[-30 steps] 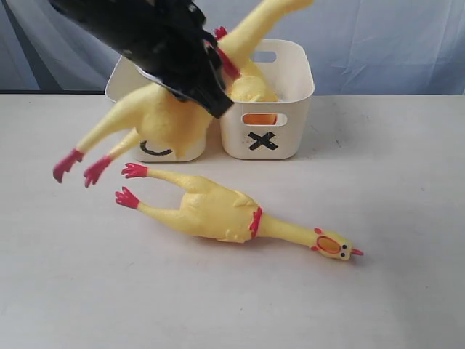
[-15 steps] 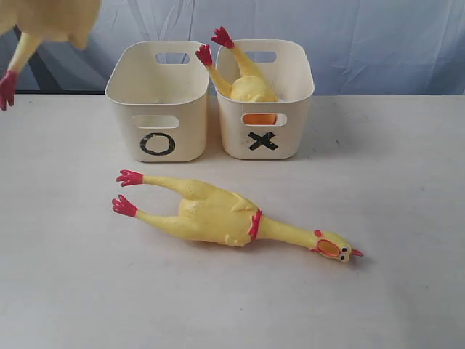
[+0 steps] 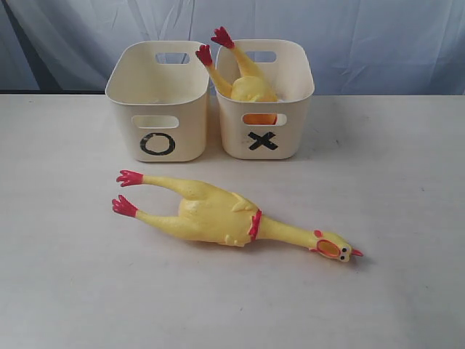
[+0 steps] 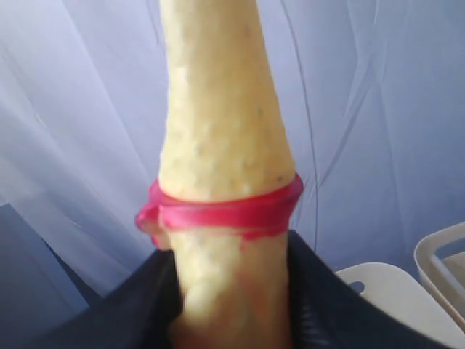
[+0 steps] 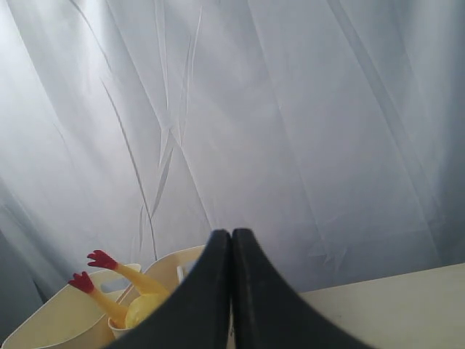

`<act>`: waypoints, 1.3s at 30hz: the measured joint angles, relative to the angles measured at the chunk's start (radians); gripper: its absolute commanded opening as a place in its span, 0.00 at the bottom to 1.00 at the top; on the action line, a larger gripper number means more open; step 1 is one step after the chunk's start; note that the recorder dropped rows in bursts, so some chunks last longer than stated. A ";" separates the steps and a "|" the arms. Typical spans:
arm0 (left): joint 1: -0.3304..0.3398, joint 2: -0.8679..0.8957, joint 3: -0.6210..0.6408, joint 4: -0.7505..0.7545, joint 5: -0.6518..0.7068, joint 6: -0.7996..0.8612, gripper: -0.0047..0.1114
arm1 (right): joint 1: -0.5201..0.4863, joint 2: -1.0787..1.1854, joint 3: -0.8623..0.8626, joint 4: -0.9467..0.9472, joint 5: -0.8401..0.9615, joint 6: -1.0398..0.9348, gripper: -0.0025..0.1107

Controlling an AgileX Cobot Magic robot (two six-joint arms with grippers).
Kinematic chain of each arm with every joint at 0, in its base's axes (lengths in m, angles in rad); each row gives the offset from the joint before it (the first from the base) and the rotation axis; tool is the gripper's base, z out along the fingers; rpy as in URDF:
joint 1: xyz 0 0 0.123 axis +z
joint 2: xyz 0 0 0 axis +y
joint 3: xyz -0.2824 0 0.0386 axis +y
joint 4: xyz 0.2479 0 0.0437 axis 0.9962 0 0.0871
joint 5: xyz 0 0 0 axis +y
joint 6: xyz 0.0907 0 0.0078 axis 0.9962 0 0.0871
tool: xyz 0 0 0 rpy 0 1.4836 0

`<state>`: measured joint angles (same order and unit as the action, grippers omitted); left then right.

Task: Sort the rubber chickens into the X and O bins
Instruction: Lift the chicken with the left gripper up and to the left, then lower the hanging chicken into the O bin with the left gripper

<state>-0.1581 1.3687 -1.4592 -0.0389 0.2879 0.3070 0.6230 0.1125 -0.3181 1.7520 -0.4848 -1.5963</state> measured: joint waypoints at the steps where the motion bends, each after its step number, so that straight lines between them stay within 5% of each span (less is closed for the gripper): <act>1: 0.011 0.019 0.000 -0.030 -0.021 0.029 0.04 | 0.000 0.000 0.000 0.000 0.000 0.000 0.01; 17: 0.072 0.222 0.000 -0.044 -0.338 0.146 0.04 | 0.000 0.000 0.000 0.000 0.000 0.000 0.01; 24: 0.126 0.256 0.000 -0.142 -0.277 0.125 0.04 | 0.000 0.000 0.000 0.000 0.000 0.000 0.01; 39: 0.128 0.297 0.000 -0.334 -0.189 0.121 0.04 | 0.000 0.000 0.000 0.000 -0.002 0.000 0.01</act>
<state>-0.0301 1.6660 -1.4592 -0.3731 0.0992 0.4280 0.6230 0.1125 -0.3181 1.7520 -0.4864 -1.5963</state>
